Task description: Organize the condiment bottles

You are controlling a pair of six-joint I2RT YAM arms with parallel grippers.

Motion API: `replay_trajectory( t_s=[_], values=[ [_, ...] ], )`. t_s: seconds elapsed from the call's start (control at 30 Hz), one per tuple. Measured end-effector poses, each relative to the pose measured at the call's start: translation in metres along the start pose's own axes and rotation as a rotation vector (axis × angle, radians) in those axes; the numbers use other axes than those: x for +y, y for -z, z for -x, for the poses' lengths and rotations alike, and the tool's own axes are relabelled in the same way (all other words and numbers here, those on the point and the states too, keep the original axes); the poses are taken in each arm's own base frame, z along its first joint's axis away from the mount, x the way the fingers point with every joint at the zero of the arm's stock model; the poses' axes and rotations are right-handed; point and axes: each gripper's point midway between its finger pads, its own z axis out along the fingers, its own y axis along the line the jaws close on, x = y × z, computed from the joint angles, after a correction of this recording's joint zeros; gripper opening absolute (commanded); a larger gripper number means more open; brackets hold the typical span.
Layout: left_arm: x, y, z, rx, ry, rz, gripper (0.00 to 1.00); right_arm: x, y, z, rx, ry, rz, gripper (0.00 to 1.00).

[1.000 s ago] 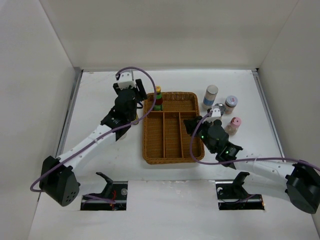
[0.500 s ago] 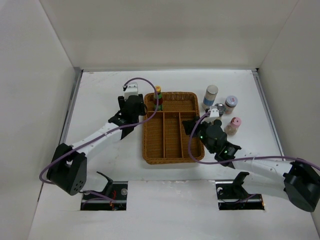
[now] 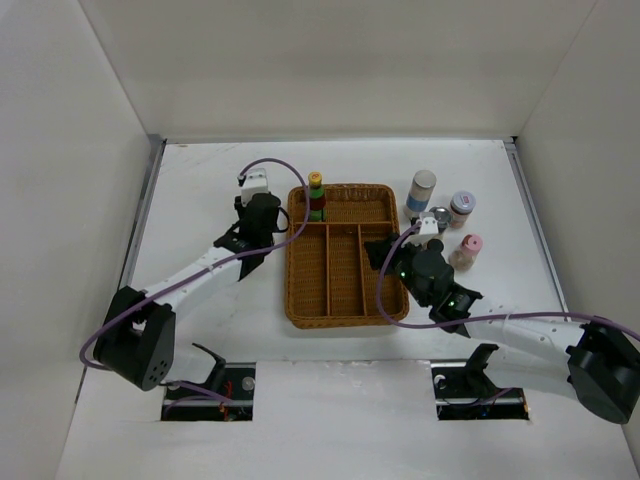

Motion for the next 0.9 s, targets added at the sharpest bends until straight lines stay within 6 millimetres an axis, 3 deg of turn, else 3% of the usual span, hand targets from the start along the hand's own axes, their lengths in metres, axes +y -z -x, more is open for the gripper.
replay_trajectory(
  t_s=[0.1,0.3,0.63,0.73,0.9],
  values=[
    [0.001,0.0,0.0,0.0,0.0,0.002,0.18,0.0,0.0,0.0,0.0,0.0,0.0,0.41],
    [-0.005,0.009,0.004,-0.011,-0.001,-0.023,0.16,0.0,0.0,0.0,0.0,0.0,0.0,0.41],
    [-0.038,0.084,0.068,-0.173,0.087,-0.217,0.16,0.0,0.0,0.0,0.0,0.0,0.0,0.42],
    [-0.055,0.096,0.064,-0.165,0.076,-0.267,0.16,0.0,0.0,0.0,-0.001,0.0,0.0,0.43],
    [-0.083,0.092,0.031,-0.096,0.004,-0.307,0.16,0.0,0.0,0.0,-0.001,0.0,0.0,0.43]
  ],
)
